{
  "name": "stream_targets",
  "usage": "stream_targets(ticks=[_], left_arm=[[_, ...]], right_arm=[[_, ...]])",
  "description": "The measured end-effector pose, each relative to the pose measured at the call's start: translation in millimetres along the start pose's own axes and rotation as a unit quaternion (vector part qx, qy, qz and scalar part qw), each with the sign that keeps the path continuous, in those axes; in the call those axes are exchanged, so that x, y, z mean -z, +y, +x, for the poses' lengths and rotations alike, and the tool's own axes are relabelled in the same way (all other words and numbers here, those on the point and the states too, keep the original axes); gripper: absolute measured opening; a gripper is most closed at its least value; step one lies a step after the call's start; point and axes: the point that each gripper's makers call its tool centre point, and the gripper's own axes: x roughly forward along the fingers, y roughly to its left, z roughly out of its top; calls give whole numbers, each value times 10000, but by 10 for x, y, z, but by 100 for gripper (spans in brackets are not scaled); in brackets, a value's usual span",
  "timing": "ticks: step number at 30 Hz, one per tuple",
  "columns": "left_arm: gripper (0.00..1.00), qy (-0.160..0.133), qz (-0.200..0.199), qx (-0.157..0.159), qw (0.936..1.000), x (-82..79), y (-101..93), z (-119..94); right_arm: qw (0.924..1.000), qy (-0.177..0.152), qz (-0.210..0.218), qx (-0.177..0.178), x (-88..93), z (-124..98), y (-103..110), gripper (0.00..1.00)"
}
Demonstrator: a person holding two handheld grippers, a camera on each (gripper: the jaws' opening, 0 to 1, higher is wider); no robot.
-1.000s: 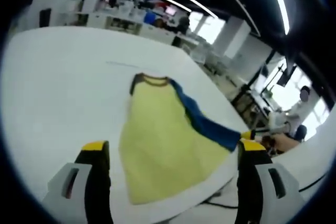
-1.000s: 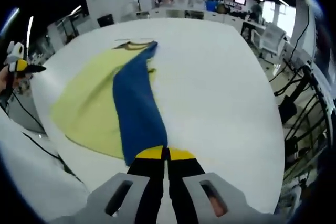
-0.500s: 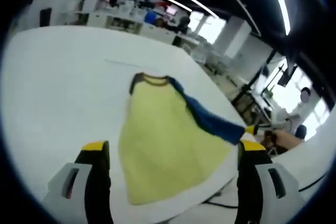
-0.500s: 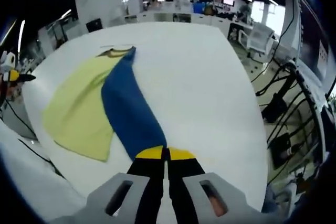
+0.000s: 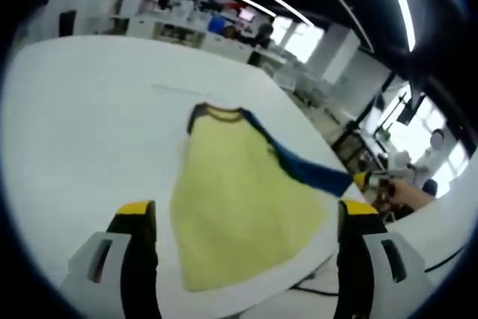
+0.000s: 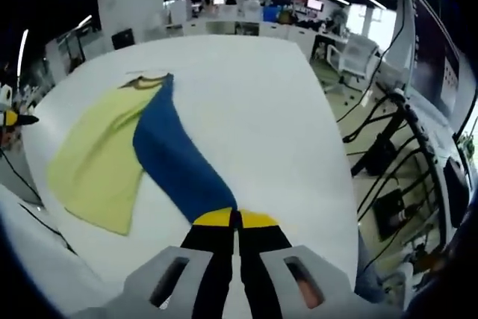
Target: Fold the garment on the visible template until the final outline fits inside the template.
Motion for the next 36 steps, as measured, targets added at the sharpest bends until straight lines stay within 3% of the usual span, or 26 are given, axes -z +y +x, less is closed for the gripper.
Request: stream_targets(ticks=[13,36], left_arm=[[97,16,-1,-27,10000,2,7,-15],[97,14,-64,-163,9998,-5,49,-34]], right_arm=[[9996,235,17,178,68,124,-339,2],[9969,592,-437,273,-18,351,-689,2]])
